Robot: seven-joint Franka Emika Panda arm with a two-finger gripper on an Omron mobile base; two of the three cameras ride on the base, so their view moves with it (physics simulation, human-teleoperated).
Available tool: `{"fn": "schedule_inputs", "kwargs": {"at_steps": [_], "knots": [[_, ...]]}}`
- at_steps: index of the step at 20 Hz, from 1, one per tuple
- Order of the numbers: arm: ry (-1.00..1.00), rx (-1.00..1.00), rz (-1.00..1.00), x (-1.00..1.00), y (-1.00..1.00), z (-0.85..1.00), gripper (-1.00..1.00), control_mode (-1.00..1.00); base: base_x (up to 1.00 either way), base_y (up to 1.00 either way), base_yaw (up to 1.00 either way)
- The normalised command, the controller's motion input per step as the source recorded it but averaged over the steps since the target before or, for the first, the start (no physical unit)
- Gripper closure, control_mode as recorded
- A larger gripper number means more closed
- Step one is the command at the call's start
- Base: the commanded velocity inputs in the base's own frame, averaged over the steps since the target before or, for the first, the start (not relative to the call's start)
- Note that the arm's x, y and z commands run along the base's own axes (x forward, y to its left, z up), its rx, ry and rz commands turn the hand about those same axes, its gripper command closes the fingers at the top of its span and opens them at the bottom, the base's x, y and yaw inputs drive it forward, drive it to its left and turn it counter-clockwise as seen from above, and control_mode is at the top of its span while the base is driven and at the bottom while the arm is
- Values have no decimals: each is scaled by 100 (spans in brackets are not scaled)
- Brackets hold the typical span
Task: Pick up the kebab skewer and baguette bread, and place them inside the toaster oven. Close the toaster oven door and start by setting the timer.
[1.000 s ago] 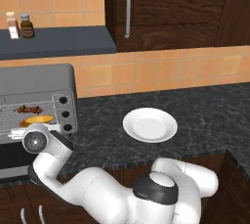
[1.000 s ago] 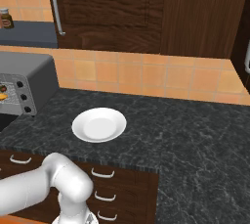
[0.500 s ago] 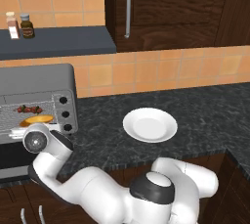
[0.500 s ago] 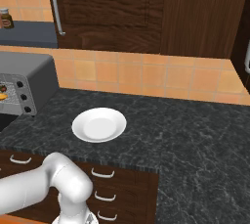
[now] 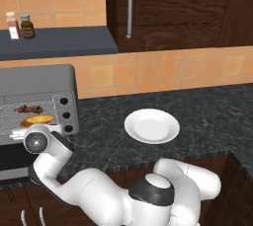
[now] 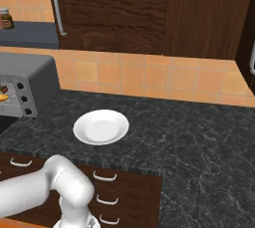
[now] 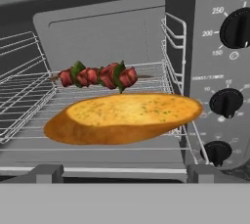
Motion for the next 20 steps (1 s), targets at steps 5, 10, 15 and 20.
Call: {"fn": "schedule_inputs", "kwargs": {"at_steps": [5, 10, 15, 20], "knots": [[0, 0, 0, 15, 0, 0, -100, -100, 0, 0, 0], [0, 0, 0, 17, 5, 0, -100, -100, 0, 0, 0], [0, 0, 0, 9, 16, 0, -100, -100, 0, 0, 0], [0, 0, 0, 12, 11, 0, -100, -100, 0, 0, 0]]}}
